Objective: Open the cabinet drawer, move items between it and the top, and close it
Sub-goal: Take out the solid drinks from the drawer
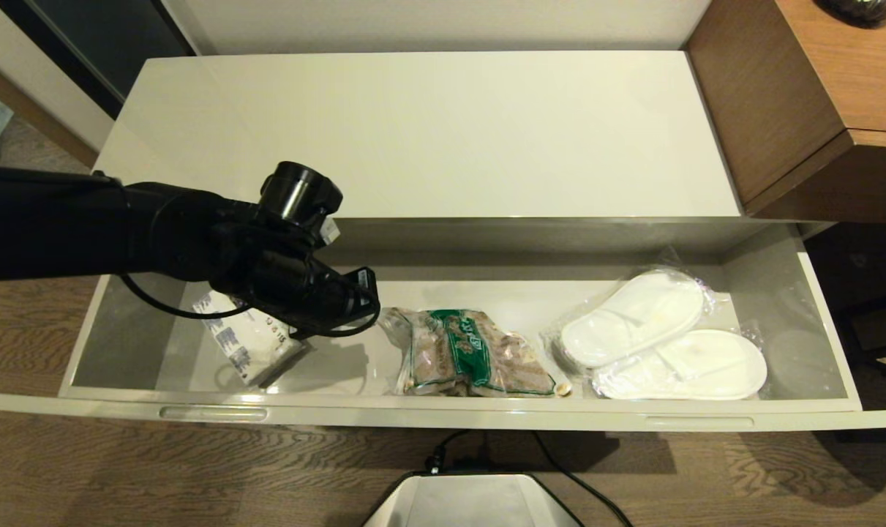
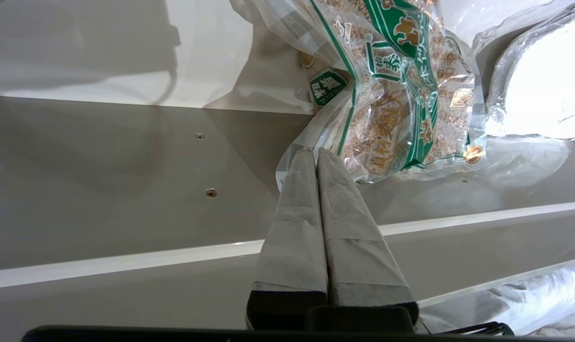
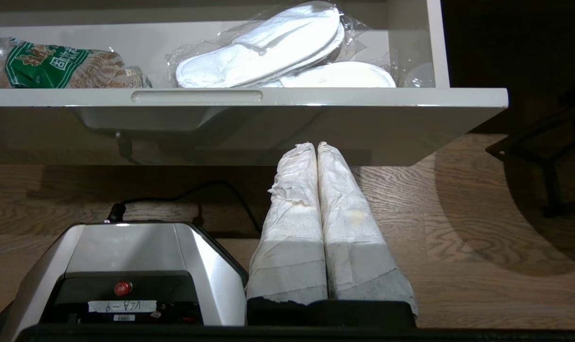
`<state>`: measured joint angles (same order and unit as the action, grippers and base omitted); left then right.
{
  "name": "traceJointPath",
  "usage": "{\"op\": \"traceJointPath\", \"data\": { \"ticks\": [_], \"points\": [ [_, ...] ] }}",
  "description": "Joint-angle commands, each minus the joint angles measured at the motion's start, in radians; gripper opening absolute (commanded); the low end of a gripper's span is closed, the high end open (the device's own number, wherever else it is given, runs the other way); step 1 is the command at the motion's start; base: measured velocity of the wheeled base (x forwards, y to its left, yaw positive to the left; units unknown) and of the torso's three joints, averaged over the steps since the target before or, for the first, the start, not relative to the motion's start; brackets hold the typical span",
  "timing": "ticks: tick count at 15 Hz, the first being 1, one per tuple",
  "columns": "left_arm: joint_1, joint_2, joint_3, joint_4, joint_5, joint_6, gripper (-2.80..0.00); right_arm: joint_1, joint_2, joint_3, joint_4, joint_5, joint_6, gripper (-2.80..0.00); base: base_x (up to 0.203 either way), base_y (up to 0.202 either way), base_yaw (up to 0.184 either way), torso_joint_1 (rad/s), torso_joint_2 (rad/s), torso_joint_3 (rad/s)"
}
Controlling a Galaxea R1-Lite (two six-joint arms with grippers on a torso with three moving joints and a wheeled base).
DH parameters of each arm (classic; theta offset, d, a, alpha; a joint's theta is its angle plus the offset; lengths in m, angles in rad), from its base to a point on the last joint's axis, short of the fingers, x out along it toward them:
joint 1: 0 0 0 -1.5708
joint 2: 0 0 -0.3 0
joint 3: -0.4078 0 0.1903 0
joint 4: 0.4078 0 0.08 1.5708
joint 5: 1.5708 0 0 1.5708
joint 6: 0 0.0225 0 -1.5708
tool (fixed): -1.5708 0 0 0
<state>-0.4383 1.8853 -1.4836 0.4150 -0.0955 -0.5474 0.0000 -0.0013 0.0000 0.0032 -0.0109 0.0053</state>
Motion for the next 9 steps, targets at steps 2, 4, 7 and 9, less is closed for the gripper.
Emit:
{"op": "traceJointPath", "data": {
  "ticks": [2,4,7,9],
  "points": [
    [-0.003,0.004,0.001,0.002,-0.001,-0.003,-2.8,0.0,-0.013,0.003,0.0,0.0,0.001,-2.8,0.0,0.0,0.0,0.0,0.0,0.0],
    [-0.007,0.006,0.008,0.002,0.0,-0.005,-2.8,0.0,-0.013,0.005,0.0,0.0,0.001,-2.8,0.0,0.0,0.0,0.0,0.0,0.0],
    [-0.008,0.006,0.011,0.001,0.0,-0.015,-2.8,0.0,-0.013,0.003,0.0,0.0,0.001,-2.8,0.0,0.0,0.0,0.0,0.0,0.0],
    [-0.009,0.008,0.011,-0.001,-0.001,-0.021,-2.8,0.0,-0.013,0.003,0.0,0.0,0.001,-2.8,0.0,0.0,0.0,0.0,0.0,0.0]
  ]
}}
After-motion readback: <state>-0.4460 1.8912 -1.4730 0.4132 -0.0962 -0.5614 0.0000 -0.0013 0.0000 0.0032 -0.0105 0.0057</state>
